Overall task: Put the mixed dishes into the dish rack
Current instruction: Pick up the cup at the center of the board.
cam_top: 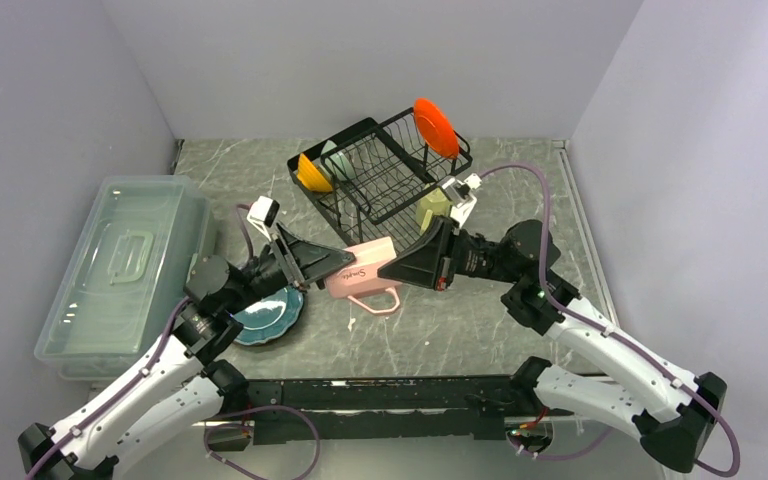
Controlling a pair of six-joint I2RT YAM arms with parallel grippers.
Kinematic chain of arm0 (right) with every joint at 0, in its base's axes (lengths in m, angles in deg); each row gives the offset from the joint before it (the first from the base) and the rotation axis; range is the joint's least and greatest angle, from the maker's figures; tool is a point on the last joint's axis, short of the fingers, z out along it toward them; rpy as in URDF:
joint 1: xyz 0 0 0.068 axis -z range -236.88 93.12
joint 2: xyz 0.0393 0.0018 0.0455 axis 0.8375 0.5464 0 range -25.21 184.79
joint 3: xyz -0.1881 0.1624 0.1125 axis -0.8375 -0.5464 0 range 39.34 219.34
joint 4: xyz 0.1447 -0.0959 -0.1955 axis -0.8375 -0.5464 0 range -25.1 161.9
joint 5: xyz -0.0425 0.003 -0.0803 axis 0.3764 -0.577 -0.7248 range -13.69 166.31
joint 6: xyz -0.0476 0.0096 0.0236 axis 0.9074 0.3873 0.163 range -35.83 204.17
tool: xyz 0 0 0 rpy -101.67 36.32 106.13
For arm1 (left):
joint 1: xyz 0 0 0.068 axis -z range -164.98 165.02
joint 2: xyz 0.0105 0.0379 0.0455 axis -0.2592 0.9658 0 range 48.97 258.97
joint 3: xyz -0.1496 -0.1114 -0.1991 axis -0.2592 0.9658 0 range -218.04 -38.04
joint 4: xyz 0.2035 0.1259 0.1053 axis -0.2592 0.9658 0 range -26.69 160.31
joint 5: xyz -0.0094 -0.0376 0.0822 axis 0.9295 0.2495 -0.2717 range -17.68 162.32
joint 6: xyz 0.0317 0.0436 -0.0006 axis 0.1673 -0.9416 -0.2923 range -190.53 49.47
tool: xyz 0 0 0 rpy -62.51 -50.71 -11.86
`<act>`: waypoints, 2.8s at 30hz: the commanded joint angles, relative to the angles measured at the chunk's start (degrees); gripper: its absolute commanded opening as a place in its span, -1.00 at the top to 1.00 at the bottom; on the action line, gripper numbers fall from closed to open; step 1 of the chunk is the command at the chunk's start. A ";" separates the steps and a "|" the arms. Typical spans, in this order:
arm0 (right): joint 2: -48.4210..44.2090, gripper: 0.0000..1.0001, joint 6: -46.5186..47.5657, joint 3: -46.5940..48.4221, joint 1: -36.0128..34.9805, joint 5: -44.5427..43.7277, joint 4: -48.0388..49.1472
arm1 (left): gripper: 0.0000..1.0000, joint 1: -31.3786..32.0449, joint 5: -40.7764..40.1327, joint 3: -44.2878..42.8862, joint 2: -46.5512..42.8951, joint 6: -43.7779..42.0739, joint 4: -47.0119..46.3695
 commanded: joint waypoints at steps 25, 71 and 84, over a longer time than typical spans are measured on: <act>2.85 1.00 4.65 5.46 -2.95 -2.95 11.24 | -0.99 0.22 6.39 -3.64 0.38 0.72 -3.11; -5.20 -0.57 18.86 9.49 -4.66 -15.85 -15.86 | 1.00 0.22 -0.44 -1.63 -3.82 -2.69 0.45; 0.00 -0.40 38.39 21.66 -10.28 -23.16 -37.96 | 1.00 0.22 -19.07 -8.77 -10.05 -3.20 33.86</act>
